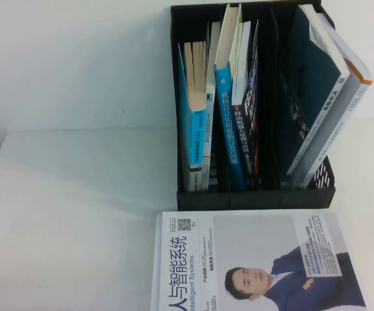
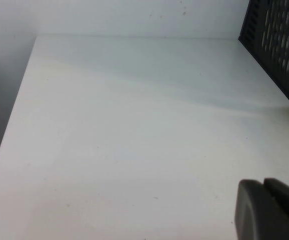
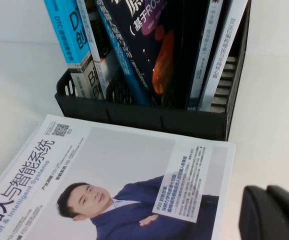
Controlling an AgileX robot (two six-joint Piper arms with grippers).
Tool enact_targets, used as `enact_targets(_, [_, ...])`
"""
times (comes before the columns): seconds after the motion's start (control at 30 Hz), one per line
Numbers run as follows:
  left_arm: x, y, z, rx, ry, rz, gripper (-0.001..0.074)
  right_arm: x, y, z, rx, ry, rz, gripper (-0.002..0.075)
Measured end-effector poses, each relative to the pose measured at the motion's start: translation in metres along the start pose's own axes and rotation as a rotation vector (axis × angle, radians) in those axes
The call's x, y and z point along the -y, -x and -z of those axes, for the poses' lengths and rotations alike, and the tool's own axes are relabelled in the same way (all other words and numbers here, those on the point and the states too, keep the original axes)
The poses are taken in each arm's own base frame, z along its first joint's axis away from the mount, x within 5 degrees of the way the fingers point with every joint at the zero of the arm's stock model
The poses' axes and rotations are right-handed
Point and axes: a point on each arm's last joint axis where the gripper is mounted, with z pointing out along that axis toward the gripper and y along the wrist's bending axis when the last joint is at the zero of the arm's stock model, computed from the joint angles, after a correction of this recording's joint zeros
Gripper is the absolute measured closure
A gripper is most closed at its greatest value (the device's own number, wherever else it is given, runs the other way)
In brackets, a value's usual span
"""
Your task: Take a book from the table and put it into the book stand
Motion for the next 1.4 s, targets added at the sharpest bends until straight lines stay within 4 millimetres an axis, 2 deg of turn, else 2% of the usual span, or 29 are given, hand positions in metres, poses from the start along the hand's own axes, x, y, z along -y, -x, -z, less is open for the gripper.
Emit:
enact_targets(0.27, [0.0,0.0,0.0,-0.002,0.0,0.0,0.0737,-0.001,0.0,0.001,0.005,0.001,0.003,0.0731])
enact_targets(0.37, [0.0,0.0,0.0,-0.001,0.001,0.0,0.0737,-0.005,-0.001,0.013,0.073,0.001,0.03,0.0731])
enact_targets(0.47, [0.0,0.0,0.0,-0.001,0.001,0.0,0.0737,-0.006,-0.005,0.028,0.18,-0.056,0.156,0.0731])
enact_targets(0.57, [0.0,0.0,0.0,-0.001,0.001,0.0,0.0737,-0.002,-0.02,0.034,0.264,-0.135,0.248,0.0731])
enact_targets(0.67, [0.0,0.0,0.0,-0.001,0.001,0.0,0.0737,0.004,-0.042,0.029,0.318,-0.172,0.242,0.0731])
enact_targets(0.93, [0.0,0.0,0.0,-0.001,0.001,0.0,0.0737,0.024,-0.107,-0.018,0.219,-0.171,-0.048,0.0731])
enact_targets(1.07, [0.0,0.0,0.0,-0.001,0.001,0.0,0.0737,0.024,-0.114,-0.021,0.169,-0.156,-0.058,0.0731])
enact_targets(1.4, [0.0,0.0,0.0,-0.001,0.001,0.0,0.0737,0.028,-0.116,-0.02,0.137,-0.213,-0.016,0.0731])
